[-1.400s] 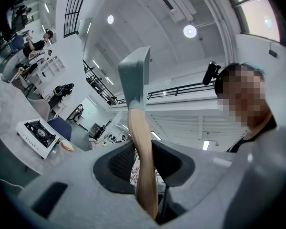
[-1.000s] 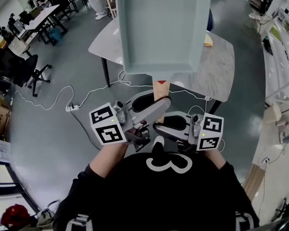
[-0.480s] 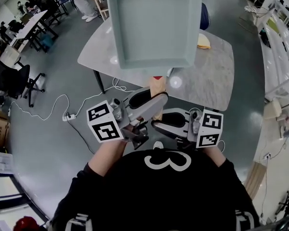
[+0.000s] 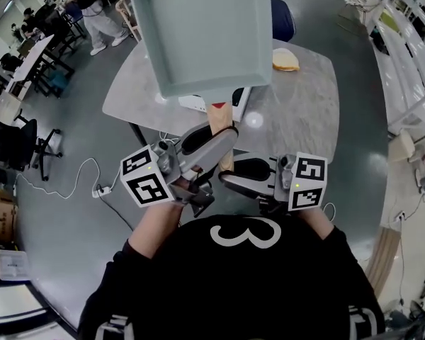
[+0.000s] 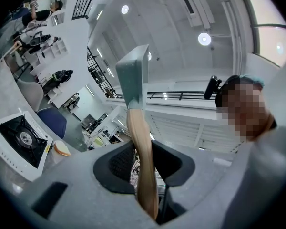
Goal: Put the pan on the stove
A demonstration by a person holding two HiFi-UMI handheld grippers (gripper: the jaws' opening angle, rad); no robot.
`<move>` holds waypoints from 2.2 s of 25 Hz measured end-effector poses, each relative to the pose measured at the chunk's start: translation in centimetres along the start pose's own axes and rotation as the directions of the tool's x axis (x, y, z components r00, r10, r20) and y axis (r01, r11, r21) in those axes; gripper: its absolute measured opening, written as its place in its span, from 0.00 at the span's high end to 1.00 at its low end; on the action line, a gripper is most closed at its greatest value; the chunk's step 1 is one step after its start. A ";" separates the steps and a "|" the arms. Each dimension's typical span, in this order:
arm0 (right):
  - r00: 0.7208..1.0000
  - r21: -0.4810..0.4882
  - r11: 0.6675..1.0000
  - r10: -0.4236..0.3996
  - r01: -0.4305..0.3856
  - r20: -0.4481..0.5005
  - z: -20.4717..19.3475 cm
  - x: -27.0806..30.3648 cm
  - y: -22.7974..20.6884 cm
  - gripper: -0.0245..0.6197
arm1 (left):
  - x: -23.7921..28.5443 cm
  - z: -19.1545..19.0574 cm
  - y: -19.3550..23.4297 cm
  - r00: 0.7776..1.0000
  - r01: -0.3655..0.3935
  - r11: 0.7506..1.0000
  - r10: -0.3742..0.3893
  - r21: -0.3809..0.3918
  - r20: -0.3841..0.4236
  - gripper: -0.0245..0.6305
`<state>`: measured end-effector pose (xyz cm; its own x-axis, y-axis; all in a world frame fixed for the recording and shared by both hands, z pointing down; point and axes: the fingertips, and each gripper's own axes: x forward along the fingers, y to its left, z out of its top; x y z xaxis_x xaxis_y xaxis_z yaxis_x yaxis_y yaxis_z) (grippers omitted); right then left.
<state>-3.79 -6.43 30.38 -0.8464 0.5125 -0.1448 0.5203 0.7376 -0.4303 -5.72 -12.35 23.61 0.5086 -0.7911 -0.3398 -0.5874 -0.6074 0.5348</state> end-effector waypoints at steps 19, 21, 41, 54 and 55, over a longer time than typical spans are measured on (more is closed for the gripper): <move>0.996 0.025 0.996 -0.089 0.088 0.023 2.8 3.0 -3.3 0.85 | 0.3 3.8 3.1 0.997 0.057 0.997 -0.059 -0.050 -0.051 0.79; 0.994 0.018 0.994 -0.106 0.105 0.033 3.3 3.7 -4.2 0.85 | 0.3 4.6 4.0 0.996 0.069 0.996 -0.072 -0.056 -0.060 0.79; 0.959 0.000 0.967 -0.252 0.254 0.132 3.2 5.8 -7.2 0.85 | -0.2 5.1 6.7 0.968 0.181 0.977 -0.197 -0.113 -0.157 0.79; 0.914 0.054 0.934 -0.358 0.354 0.193 4.0 9.6 -12.4 0.85 | -1.3 7.7 12.2 0.936 0.230 0.949 -0.276 -0.215 -0.220 0.78; 0.909 0.059 0.930 -0.367 0.363 0.196 4.2 9.9 -13.1 0.85 | -1.3 8.0 12.9 0.933 0.231 0.946 -0.281 -0.225 -0.224 0.78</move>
<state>-19.49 -12.82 30.88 -0.9830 0.1089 -0.1480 0.1699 0.8458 -0.5057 -19.00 -19.72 24.79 0.7808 -0.5511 -0.2944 -0.2965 -0.7415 0.6019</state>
